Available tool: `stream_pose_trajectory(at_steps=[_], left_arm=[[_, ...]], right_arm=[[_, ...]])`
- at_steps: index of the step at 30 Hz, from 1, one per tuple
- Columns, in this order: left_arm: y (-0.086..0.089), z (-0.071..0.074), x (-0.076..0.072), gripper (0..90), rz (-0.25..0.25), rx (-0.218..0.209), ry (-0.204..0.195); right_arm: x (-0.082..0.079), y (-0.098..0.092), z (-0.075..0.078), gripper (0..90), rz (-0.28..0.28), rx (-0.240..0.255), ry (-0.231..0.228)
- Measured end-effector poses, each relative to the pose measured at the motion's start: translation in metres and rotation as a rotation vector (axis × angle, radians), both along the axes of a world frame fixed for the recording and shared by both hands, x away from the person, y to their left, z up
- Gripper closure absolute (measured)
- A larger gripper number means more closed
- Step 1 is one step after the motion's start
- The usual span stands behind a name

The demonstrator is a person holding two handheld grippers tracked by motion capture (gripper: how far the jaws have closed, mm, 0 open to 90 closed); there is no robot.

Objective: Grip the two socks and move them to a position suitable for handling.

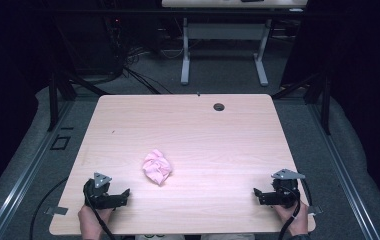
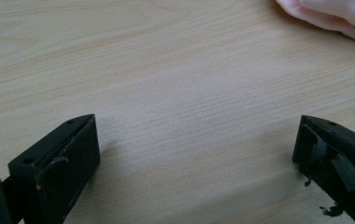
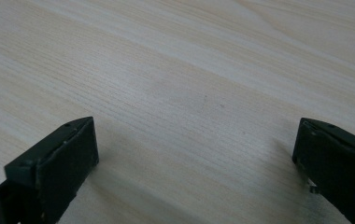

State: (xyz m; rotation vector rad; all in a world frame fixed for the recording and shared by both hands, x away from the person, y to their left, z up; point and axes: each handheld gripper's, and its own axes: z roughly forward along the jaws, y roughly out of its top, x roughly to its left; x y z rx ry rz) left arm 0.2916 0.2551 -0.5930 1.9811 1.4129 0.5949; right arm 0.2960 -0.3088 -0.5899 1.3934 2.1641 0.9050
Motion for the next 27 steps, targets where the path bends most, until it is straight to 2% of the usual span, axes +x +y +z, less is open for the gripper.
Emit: stream_pose_trajectory(at_steps=[17, 24, 27], left_arm=[[-0.002, 0.000, 0.000, 0.6, -0.008, 0.000, -0.008], [-0.002, 0.009, 0.000, 0.2, -0.032, -0.041, -0.013], [-0.007, 0.021, 0.003, 0.1, -0.078, -0.067, -0.010]], right_arm=[[0.001, 0.000, 0.000, 0.0, -0.005, 0.002, 0.002], [0.001, 0.000, 0.000, 0.0, -0.008, 0.002, 0.002], [0.001, 0.000, 0.000, 0.0, -0.010, 0.002, 0.002]])
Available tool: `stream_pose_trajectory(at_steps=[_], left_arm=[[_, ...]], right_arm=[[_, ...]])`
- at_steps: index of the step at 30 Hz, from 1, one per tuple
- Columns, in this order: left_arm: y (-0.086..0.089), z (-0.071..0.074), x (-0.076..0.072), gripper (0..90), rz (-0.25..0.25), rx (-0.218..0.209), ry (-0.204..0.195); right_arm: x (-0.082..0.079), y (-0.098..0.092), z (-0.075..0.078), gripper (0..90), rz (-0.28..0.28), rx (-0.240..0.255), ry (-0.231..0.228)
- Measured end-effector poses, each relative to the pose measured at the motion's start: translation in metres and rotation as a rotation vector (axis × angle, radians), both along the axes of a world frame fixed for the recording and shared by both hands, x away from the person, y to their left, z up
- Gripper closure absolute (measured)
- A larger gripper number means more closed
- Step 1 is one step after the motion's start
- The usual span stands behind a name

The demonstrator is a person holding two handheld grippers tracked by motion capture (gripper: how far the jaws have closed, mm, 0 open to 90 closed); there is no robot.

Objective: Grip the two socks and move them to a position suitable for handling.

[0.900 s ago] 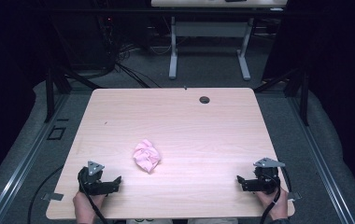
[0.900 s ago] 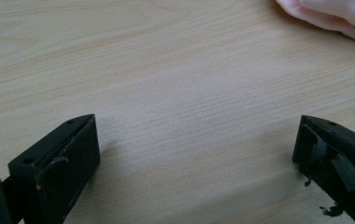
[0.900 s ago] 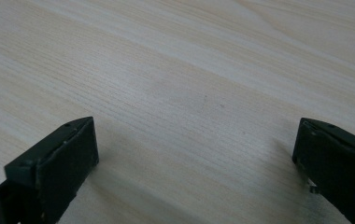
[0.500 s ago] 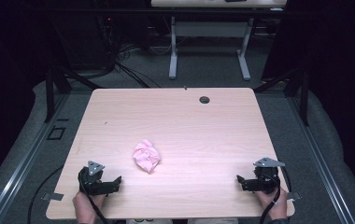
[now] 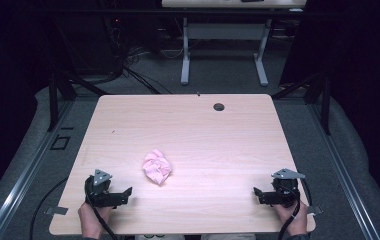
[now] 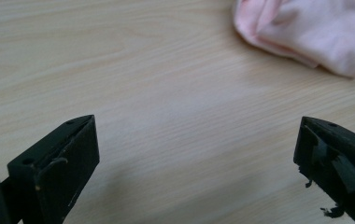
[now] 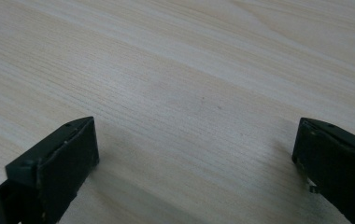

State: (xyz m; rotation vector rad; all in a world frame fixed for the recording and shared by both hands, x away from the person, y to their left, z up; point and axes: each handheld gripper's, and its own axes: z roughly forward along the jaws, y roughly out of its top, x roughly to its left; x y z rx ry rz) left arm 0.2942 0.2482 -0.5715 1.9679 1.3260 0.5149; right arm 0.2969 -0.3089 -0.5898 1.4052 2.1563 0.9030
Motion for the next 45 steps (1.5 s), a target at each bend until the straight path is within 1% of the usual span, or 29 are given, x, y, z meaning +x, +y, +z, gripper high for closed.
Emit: stream_pose_trajectory(at_steps=[4, 7, 8, 9, 11, 13, 14, 16, 17, 18, 20, 21, 22, 23, 24, 25, 27, 28, 29, 30, 31, 32, 33, 36, 37, 38, 41, 44, 45], left_arm=[[-0.006, 0.012, 0.005, 0.1, -0.045, -0.014, 0.007], [-0.014, 0.021, 0.012, 0.2, -0.098, -0.006, 0.046], [-0.020, 0.027, 0.017, 0.2, -0.134, -0.010, 0.060], [-0.020, 0.027, 0.017, 0.2, -0.134, -0.010, 0.060], [-0.029, 0.037, 0.024, 2.3, -0.175, 0.008, 0.053], [-0.032, 0.039, 0.025, 4.7, -0.179, 0.015, 0.044], [-0.040, 0.044, 0.032, 6.6, -0.207, 0.028, 0.044], [-0.044, 0.046, 0.036, 8.0, -0.221, 0.031, 0.043], [-0.053, 0.049, 0.043, 12.2, -0.252, 0.047, 0.041], [-0.053, 0.049, 0.043, 14.4, -0.252, 0.047, 0.041], [-0.066, 0.050, 0.053, 16.6, -0.280, 0.061, 0.046], [-0.066, 0.050, 0.053, 18.6, -0.280, 0.061, 0.046], [-0.071, 0.049, 0.058, 20.4, -0.289, 0.069, 0.043], [-0.078, 0.047, 0.065, 20.9, -0.296, 0.074, 0.052], [-0.078, 0.047, 0.065, 21.5, -0.296, 0.074, 0.052], [-0.084, 0.046, 0.069, 21.5, -0.300, 0.093, 0.057], [-0.095, 0.041, 0.076, 25.5, -0.318, 0.124, 0.063], [-0.095, 0.041, 0.076, 27.9, -0.318, 0.124, 0.063], [-0.101, 0.035, 0.080, 31.0, -0.334, 0.136, 0.087], [-0.101, 0.035, 0.080, 34.0, -0.334, 0.136, 0.087], [-0.106, 0.030, 0.081, 38.2, -0.338, 0.156, 0.100], [-0.106, 0.030, 0.081, 42.0, -0.338, 0.156, 0.100], [-0.107, 0.028, 0.081, 42.0, -0.333, 0.168, 0.102], [-0.109, 0.024, 0.078, 53.7, -0.326, 0.193, 0.092], [-0.109, 0.022, 0.076, 64.2, -0.327, 0.206, 0.079], [-0.109, 0.022, 0.076, 67.7, -0.327, 0.206, 0.079], [-0.107, 0.021, 0.073, 76.7, -0.332, 0.196, 0.057], [-0.104, 0.026, 0.071, 79.0, -0.331, 0.159, 0.045], [-0.103, 0.027, 0.070, 79.6, -0.335, 0.156, 0.043]], right_arm=[[0.000, 0.000, 0.000, 0.0, 0.000, 0.000, -0.001], [0.000, 0.000, 0.000, 0.0, 0.000, 0.000, 0.000], [0.000, 0.000, 0.000, 0.0, 0.000, 0.000, 0.000], [0.000, 0.000, 0.000, 0.0, 0.000, 0.000, 0.000], [0.000, 0.000, 0.000, 0.0, 0.000, 0.000, -0.001], [0.000, 0.000, 0.000, 0.0, 0.000, 0.000, -0.001], [0.000, 0.000, 0.000, 0.0, 0.001, 0.000, -0.001], [0.000, 0.000, 0.000, 0.0, 0.000, 0.000, -0.001], [0.000, 0.000, 0.000, 0.0, 0.001, 0.000, -0.001], [0.000, 0.000, 0.000, 0.0, 0.001, 0.000, -0.001], [0.000, 0.000, 0.000, 0.0, 0.000, -0.001, -0.001], [0.000, 0.000, 0.000, 0.0, 0.000, -0.001, -0.001], [0.000, 0.000, 0.000, 0.0, -0.001, 0.000, -0.002], [0.000, 0.000, 0.000, 0.0, -0.001, 0.000, -0.002], [0.000, 0.000, 0.000, 0.0, 0.000, -0.001, -0.002], [0.000, 0.000, 0.000, 0.0, 0.000, -0.001, -0.002], [0.000, 0.000, 0.000, 0.1, -0.001, 0.000, -0.001], [0.000, 0.000, 0.000, 0.1, -0.001, 0.000, -0.003], [0.000, 0.000, 0.000, 0.2, -0.001, 0.000, -0.004], [0.000, 0.000, 0.000, 0.2, -0.001, 0.000, -0.004], [0.000, 0.000, 0.000, 0.2, -0.004, 0.000, -0.006], [0.000, 0.000, 0.000, 0.3, -0.004, 0.001, -0.006], [0.000, 0.000, 0.000, 0.3, -0.004, 0.001, -0.006], [0.000, 0.000, 0.000, 0.5, -0.005, 0.000, -0.007], [-0.001, -0.001, 0.000, 0.6, -0.004, -0.005, -0.004], [-0.001, -0.001, 0.000, 0.6, -0.004, -0.005, -0.004], [-0.001, -0.001, 0.000, 0.8, -0.006, -0.005, -0.006], [-0.001, -0.001, 0.000, 0.9, -0.005, -0.007, -0.005], [-0.001, -0.001, 0.000, 1.0, -0.006, -0.006, -0.006]])
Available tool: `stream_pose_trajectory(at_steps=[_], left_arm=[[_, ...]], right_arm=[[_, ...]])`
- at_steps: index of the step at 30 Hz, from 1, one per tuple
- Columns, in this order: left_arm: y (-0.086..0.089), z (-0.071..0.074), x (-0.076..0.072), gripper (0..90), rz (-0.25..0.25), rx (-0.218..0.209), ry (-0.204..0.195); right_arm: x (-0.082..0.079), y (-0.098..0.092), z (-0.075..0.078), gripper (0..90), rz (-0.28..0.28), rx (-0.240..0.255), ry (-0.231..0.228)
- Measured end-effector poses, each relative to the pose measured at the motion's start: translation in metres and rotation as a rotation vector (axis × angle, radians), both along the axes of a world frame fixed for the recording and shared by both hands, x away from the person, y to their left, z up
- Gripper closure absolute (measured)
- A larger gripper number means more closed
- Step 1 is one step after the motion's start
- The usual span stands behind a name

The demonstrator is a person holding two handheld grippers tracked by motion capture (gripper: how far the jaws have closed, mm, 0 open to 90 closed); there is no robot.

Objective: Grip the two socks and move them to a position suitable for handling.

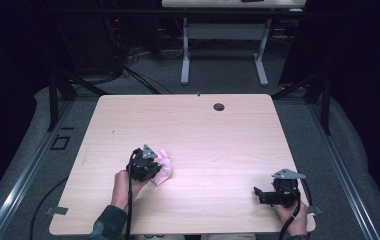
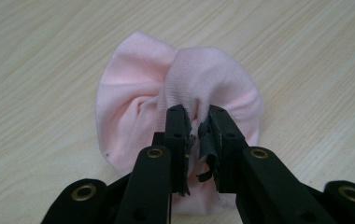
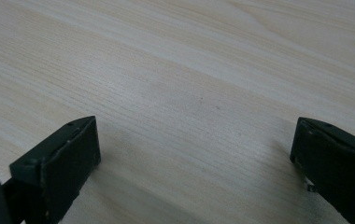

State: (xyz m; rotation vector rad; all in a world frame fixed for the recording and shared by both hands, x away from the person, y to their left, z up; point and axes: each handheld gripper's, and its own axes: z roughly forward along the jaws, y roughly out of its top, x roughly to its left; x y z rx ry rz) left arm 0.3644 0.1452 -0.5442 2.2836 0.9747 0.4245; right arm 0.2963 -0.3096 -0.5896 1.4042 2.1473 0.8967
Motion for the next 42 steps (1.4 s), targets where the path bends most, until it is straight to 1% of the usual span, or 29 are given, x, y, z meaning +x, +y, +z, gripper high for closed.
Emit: stream_pose_trajectory(at_steps=[3, 4, 5, 6, 7, 8, 9, 13, 14, 19, 21, 23, 24, 25, 26, 27, 28, 29, 30, 33, 34, 35, 36, 37, 38, 39, 40, 41, 42], left_arm=[[0.002, 0.007, -0.004, 79.9, 0.001, -0.015, -0.016], [0.004, 0.014, -0.007, 79.8, 0.005, -0.029, -0.029], [0.004, 0.014, -0.007, 79.7, 0.005, -0.029, -0.029], [0.005, 0.018, -0.009, 79.6, 0.010, -0.034, -0.042], [0.006, 0.021, -0.010, 79.6, 0.010, -0.039, -0.042], [0.007, 0.028, -0.013, 79.6, 0.006, -0.059, -0.054], [0.007, 0.028, -0.013, 79.6, 0.006, -0.059, -0.054], [0.004, 0.047, -0.023, 80.0, -0.026, -0.107, -0.076], [0.004, 0.047, -0.023, 80.1, -0.026, -0.107, -0.076], [-0.016, 0.065, -0.038, 80.4, -0.106, -0.116, -0.101], [-0.025, 0.070, -0.043, 80.5, -0.134, -0.135, -0.108], [-0.033, 0.075, -0.048, 80.6, -0.171, -0.159, -0.099], [-0.041, 0.079, -0.053, 80.6, -0.203, -0.180, -0.098], [-0.046, 0.081, -0.056, 80.6, -0.222, -0.190, -0.095], [-0.046, 0.081, -0.056, 80.6, -0.222, -0.190, -0.095], [-0.051, 0.082, -0.059, 80.6, -0.247, -0.212, -0.080], [-0.060, 0.081, -0.065, 80.6, -0.284, -0.232, -0.067], [-0.060, 0.081, -0.065, 80.6, -0.284, -0.232, -0.067], [-0.066, 0.080, -0.068, 80.6, -0.305, -0.247, -0.050], [-0.085, 0.070, -0.076, 80.5, -0.356, -0.257, -0.004], [-0.096, 0.059, -0.077, 80.5, -0.384, -0.241, 0.031], [-0.103, 0.052, -0.078, 80.4, -0.392, -0.227, 0.051], [-0.103, 0.052, -0.078, 80.4, -0.392, -0.227, 0.051], [-0.110, 0.041, -0.078, 80.4, -0.401, -0.204, 0.075], [-0.118, 0.027, -0.077, 80.4, -0.405, -0.176, 0.112], [-0.118, 0.027, -0.077, 80.4, -0.405, -0.176, 0.112], [-0.123, 0.012, -0.074, 80.4, -0.399, -0.151, 0.144], [-0.123, 0.012, -0.074, 80.4, -0.399, -0.151, 0.144], [-0.126, 0.004, -0.073, 80.4, -0.394, -0.132, 0.156]], right_arm=[[0.000, 0.000, 0.000, 1.0, -0.002, 0.001, -0.002], [0.000, 0.000, 0.000, 1.1, -0.001, 0.004, -0.001], [0.000, 0.000, 0.000, 1.1, -0.001, 0.004, -0.001], [0.000, 0.000, 0.000, 1.2, -0.001, 0.002, -0.001], [0.000, 0.000, 0.000, 1.2, -0.001, 0.001, -0.001], [0.000, 0.000, 0.000, 1.2, -0.002, 0.002, -0.001], [0.000, 0.000, 0.000, 1.2, -0.001, 0.002, -0.003], [0.000, 0.000, 0.000, 1.3, -0.002, 0.003, -0.003], [0.000, 0.000, 0.000, 1.3, -0.002, 0.003, -0.003], [0.000, 0.000, 0.000, 1.3, -0.005, 0.004, -0.005], [0.000, 0.000, 0.000, 1.3, -0.005, 0.005, -0.005], [0.000, 0.000, 0.000, 1.5, -0.004, 0.006, -0.004], [0.000, 0.000, 0.000, 1.5, -0.004, 0.006, -0.005], [0.000, 0.000, 0.000, 1.5, -0.004, 0.006, -0.005], [0.000, 0.000, 0.000, 1.5, -0.004, 0.006, -0.005], [0.000, 0.000, 0.000, 1.5, -0.004, 0.006, -0.005], [0.000, 0.000, 0.000, 1.5, -0.004, 0.006, -0.004], [0.000, 0.000, 0.000, 1.5, -0.004, 0.006, -0.004], [0.000, 0.000, 0.000, 1.5, -0.004, 0.006, -0.004], [0.000, 0.000, 0.000, 1.5, -0.004, 0.006, -0.004], [0.000, 0.000, 0.000, 1.6, -0.004, 0.006, -0.004], [0.000, 0.000, 0.000, 1.6, -0.005, 0.006, -0.005], [0.000, 0.000, 0.000, 1.7, -0.005, 0.006, -0.005], [0.000, 0.000, 0.000, 1.7, -0.005, 0.006, -0.005], [0.000, 0.000, 0.000, 1.7, -0.006, 0.007, -0.006], [0.000, 0.000, 0.000, 1.7, -0.006, 0.007, -0.006], [0.000, 0.000, 0.000, 1.7, -0.006, 0.007, -0.006], [0.000, 0.000, 0.000, 1.7, -0.006, 0.007, -0.006], [0.000, 0.000, -0.001, 1.7, -0.006, 0.007, -0.009]])
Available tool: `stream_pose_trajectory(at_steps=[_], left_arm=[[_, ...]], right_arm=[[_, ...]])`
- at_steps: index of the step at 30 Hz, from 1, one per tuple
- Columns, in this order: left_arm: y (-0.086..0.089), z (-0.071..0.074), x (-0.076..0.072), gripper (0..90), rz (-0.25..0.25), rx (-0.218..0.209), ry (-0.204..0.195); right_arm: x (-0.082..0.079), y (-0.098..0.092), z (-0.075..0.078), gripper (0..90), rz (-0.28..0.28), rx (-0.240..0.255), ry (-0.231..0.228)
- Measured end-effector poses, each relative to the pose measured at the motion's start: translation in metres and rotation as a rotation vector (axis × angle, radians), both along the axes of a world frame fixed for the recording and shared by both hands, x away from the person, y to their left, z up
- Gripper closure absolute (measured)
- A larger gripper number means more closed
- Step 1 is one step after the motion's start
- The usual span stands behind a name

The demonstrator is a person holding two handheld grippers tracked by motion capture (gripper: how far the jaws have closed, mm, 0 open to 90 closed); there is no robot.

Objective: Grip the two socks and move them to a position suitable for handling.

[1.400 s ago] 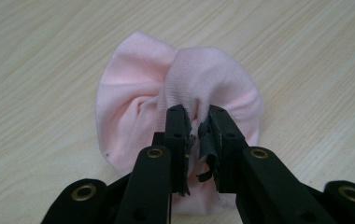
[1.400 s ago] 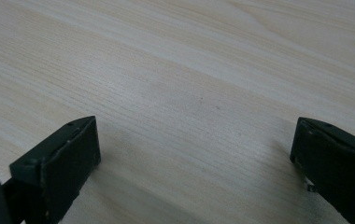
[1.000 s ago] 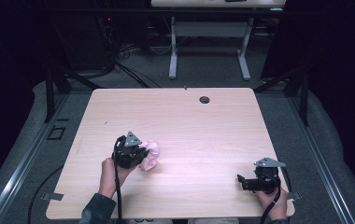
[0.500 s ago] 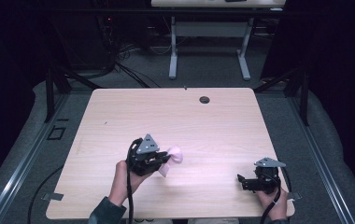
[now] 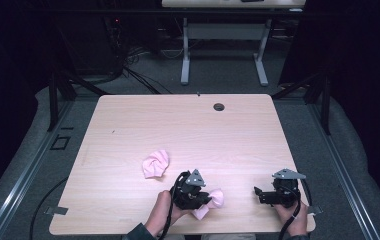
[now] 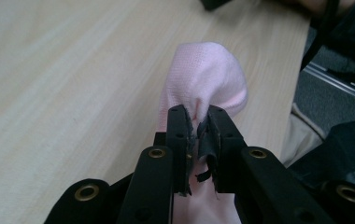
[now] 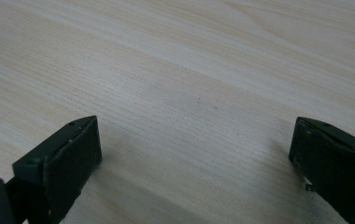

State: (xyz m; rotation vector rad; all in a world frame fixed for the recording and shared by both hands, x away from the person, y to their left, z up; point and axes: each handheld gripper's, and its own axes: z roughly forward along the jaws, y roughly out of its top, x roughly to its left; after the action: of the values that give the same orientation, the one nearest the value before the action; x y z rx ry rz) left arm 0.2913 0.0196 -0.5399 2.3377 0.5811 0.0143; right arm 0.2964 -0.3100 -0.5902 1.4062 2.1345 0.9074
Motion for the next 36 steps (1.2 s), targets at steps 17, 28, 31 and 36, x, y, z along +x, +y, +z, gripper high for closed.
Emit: stream_pose_trajectory(at_steps=[17, 28, 31, 36], left_arm=[[0.059, 0.031, 0.027, 13.1, 0.162, -0.096, -0.089], [0.127, 0.021, 0.091, 3.2, 0.408, 0.026, -0.051], [0.126, 0.012, 0.101, 8.2, 0.428, 0.076, -0.044], [0.121, -0.002, 0.113, 22.3, 0.442, 0.145, -0.035]], right_arm=[[0.000, 0.000, 0.000, 2.0, 0.000, -0.003, 0.004], [0.000, 0.000, 0.000, 2.0, 0.000, -0.004, 0.004], [0.000, 0.000, 0.000, 2.1, -0.001, -0.004, 0.004], [0.000, 0.000, 0.000, 2.1, -0.001, -0.003, 0.003]])
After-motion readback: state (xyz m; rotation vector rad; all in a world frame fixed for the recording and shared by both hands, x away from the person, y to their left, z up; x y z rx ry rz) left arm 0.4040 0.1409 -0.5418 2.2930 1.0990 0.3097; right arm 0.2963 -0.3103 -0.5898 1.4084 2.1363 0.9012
